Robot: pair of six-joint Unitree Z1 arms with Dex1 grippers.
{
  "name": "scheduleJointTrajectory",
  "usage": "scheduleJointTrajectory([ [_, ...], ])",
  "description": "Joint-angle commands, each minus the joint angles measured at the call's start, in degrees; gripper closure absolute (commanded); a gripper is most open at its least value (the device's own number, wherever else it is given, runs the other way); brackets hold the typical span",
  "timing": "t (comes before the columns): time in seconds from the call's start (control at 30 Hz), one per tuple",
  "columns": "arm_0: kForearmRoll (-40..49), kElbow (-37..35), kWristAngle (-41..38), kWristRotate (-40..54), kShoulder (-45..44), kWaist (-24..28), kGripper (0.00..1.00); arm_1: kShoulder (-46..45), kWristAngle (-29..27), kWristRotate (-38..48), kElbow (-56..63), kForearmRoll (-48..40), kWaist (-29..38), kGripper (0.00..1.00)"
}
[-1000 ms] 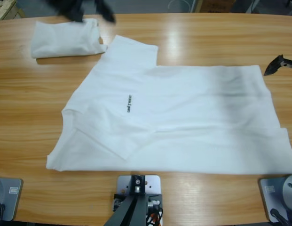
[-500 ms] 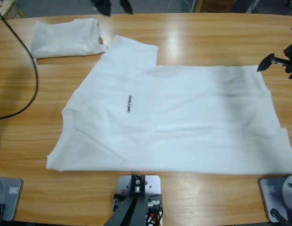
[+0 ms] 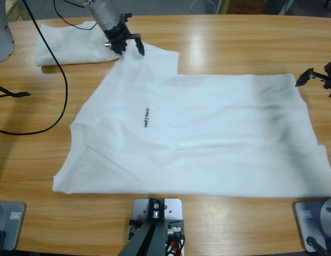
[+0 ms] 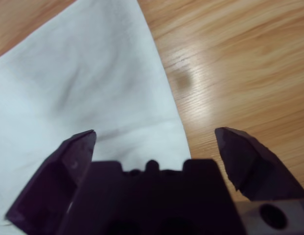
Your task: Fold clothes
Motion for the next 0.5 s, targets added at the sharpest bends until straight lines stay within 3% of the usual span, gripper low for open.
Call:
scheduleJointTrajectory([
  [0.03, 0.5, -20.4, -0.1, -0.6, 8.4, 0.8, 0.004, 3.2, 0.5, -0.6, 2.3, -2.0, -0.7, 0.000],
  [0.5, 13.0, -21.3, 0.5, -0.1, 7.5, 0.0, 0.001, 3.6, 0.4, -0.6, 2.8, -2.5, -0.7, 0.000],
])
